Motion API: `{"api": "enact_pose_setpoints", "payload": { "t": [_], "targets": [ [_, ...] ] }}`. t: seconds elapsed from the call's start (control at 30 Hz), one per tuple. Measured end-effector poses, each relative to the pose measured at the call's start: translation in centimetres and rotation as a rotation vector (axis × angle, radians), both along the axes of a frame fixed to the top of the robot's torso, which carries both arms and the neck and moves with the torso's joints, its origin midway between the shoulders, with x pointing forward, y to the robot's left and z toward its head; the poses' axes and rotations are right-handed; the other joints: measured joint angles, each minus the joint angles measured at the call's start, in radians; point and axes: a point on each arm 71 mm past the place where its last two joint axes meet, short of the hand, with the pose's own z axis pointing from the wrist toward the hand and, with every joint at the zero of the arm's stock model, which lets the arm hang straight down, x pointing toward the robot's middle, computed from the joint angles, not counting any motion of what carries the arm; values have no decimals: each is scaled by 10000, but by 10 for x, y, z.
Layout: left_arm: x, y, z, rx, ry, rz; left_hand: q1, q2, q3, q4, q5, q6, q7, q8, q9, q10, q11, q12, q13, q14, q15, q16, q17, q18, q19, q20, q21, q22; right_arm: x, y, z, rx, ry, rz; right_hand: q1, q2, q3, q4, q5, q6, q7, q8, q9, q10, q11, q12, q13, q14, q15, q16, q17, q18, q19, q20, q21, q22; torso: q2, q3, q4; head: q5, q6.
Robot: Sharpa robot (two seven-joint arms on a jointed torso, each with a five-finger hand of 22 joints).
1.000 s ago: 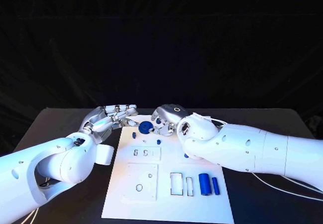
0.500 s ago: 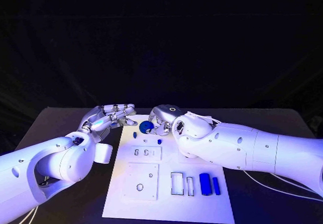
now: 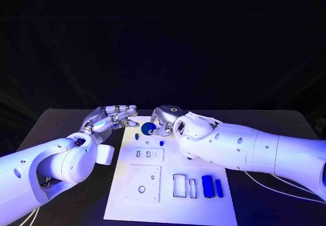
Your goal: Assemble the parts on the task board
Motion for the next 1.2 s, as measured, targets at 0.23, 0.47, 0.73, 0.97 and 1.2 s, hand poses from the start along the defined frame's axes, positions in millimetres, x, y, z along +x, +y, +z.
{"api": "enact_pose_setpoints", "payload": {
  "t": [0.23,0.47,0.73,0.97,1.2],
  "targets": [
    [0,-1,0,-2,0,-6,0,0,0,0,0,0,0,0,0,0,0,0,0,0,0,0,0,0,0,0,0,0,3,4,2,-60,3,-16,0,0,0,0,0,0,0,0,-10,0,0,0,9,0,0,0,-1,1,0,0,0,-1,2,0,5,15,15],
    [0,-1,0,-6,0,-15,0,0,0,0,0,0,0,0,0,0,0,0,0,0,0,0,-1,1,0,0,0,-1,5,6,4,-197,160,-5,-12,-72,-29,30,-62,-28,28,-39,-19,0,0,-1,9,0,0,0,-2,0,0,0,0,-2,2,-7,5,33,2],
    [1,-2,0,-8,2,-26,0,0,0,0,0,0,0,0,0,0,0,0,0,0,0,0,-2,1,0,0,0,-1,8,6,4,-365,348,-40,-26,-109,-29,30,-76,-28,28,-40,-18,29,29,-1,8,0,0,0,-2,0,0,0,0,-3,-1,-7,-6,43,7],
    [1,-2,0,-8,5,-27,0,0,0,0,0,0,0,0,0,0,0,0,0,0,0,0,-2,0,0,0,0,-1,8,9,3,-468,516,6,-26,-108,-29,29,-76,-28,28,-40,-18,29,29,-1,6,0,0,0,-3,0,0,0,0,-4,-2,-3,-11,60,11],
    [1,-3,0,-12,6,-39,0,0,0,0,0,0,0,0,0,0,0,0,0,0,0,0,2,0,0,0,0,-1,9,11,3,-520,611,45,-26,-108,-29,29,-76,-28,28,-40,-17,28,29,-1,6,0,0,0,-4,0,0,0,0,-4,-2,-1,-12,64,7]
  ]
}}
